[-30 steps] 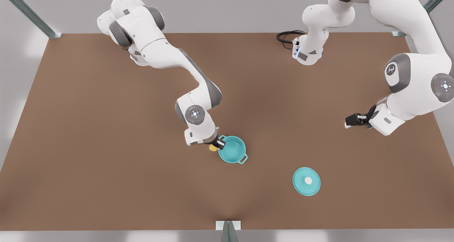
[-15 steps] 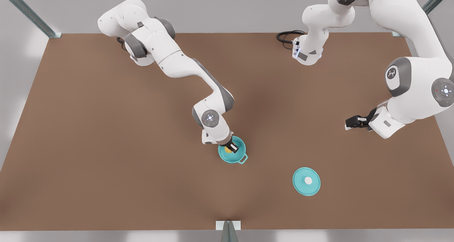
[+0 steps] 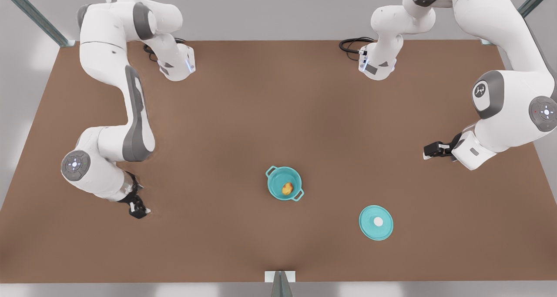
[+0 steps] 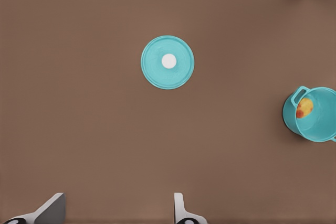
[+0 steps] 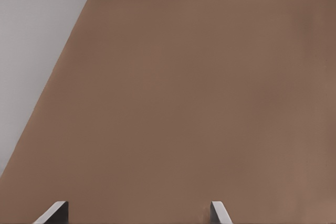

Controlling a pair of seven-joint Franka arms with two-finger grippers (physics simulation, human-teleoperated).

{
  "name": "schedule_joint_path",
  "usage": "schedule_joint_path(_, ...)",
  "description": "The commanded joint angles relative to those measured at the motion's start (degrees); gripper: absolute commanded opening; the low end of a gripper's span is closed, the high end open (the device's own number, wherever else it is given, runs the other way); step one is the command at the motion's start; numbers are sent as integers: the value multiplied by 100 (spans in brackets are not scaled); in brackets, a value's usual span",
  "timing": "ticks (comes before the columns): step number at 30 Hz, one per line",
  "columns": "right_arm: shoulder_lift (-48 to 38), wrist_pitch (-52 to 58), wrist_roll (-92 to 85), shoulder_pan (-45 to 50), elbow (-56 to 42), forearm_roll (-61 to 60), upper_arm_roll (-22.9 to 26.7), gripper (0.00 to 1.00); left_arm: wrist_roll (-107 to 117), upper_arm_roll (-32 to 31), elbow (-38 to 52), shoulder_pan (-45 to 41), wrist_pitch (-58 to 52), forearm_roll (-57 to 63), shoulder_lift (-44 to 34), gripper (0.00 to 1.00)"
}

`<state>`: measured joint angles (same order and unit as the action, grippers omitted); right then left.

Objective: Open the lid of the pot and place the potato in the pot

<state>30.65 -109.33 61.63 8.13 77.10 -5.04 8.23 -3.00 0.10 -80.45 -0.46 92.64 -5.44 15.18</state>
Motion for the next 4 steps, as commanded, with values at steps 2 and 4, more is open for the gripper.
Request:
schedule_joint_path(2,-174,1115,-5741,-347,209,556,-49,100,-60,-1,3,-7,-1,-1,-6,100)
schedule_joint_path(4,-165,1142,-5715,-312,209,539,-58,100,-60,-1,3,-7,-1,-1,-6,100)
